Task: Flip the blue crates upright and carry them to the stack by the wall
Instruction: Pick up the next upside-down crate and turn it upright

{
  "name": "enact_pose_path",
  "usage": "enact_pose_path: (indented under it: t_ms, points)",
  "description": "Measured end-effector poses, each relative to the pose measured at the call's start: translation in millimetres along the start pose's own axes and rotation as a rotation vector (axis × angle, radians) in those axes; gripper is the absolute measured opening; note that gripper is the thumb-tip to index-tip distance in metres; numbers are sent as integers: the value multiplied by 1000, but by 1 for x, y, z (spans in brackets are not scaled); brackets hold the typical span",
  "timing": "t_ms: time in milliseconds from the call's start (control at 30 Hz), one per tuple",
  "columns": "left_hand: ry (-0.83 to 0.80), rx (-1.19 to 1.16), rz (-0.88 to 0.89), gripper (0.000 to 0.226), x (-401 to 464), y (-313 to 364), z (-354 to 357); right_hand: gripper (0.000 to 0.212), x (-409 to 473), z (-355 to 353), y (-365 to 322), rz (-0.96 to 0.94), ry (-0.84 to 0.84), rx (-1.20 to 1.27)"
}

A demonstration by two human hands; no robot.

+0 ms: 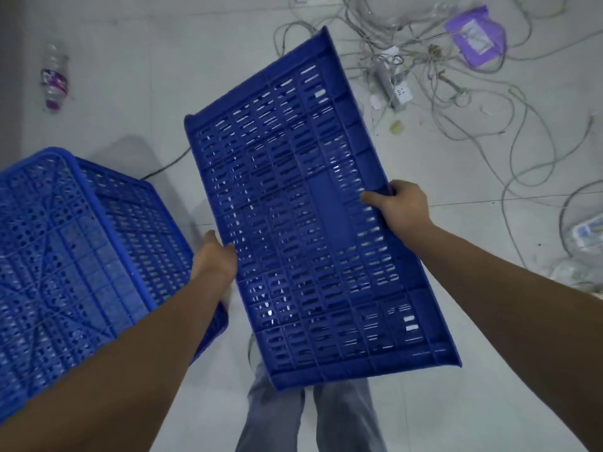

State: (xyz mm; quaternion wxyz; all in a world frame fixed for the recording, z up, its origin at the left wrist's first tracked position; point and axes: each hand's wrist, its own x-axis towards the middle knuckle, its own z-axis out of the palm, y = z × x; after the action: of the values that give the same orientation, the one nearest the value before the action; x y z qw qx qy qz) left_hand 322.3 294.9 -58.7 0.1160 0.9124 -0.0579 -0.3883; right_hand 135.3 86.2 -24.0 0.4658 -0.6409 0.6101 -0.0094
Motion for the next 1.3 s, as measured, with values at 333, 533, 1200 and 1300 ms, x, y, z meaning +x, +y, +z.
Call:
enact_pose_path:
  t_ms: [333,533,1200,1300]
  points:
    - [-194,-375,223,57,-38,86,21,44,-26,36,-20,-107,-99,-395]
    - [-356,-475,51,71,-29,90,52,30,-41,88,12,-120,-191,-503]
    - [-154,-520,-376,26,54,-60,96,56,-70,240,101,-406,-646,-1039]
    - [-170,-592,-394,26,52,-68,95,56,-69,242,100,-431,-659,-1045]
